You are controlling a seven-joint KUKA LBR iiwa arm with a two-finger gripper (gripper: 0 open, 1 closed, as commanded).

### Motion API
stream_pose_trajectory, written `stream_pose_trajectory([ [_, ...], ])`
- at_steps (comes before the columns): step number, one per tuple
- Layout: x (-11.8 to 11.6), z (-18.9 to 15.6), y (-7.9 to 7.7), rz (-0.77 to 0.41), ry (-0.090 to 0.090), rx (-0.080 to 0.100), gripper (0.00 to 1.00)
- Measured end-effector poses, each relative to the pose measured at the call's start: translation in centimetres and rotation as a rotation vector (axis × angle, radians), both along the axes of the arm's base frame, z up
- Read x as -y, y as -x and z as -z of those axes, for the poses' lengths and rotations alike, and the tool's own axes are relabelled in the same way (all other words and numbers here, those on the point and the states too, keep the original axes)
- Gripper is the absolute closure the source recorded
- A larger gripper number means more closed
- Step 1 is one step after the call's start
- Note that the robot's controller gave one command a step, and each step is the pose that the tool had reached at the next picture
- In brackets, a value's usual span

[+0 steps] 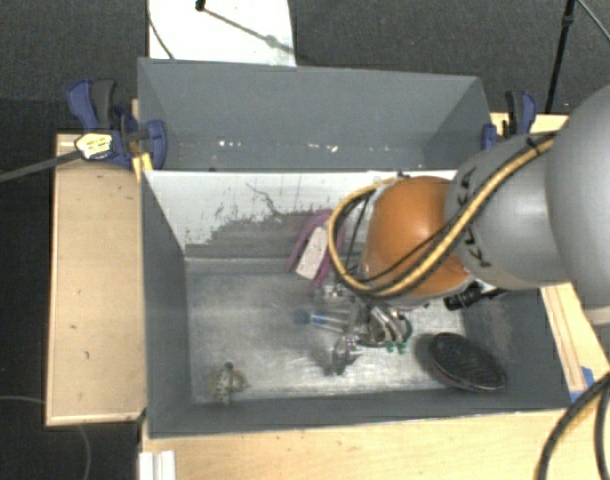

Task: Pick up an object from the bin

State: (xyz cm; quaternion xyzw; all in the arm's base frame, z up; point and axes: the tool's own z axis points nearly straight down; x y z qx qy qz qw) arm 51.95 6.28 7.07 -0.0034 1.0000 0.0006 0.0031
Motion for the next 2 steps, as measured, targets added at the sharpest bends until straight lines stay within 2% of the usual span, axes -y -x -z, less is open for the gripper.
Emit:
stream_pose_trajectory([
  [1,-0.1,-0.3,-0.2,0.006,-0.001,0.005,1.00],
  [2,-2.2,-15.1,0.0,-0.291,0.001,0.003,1.00],
])
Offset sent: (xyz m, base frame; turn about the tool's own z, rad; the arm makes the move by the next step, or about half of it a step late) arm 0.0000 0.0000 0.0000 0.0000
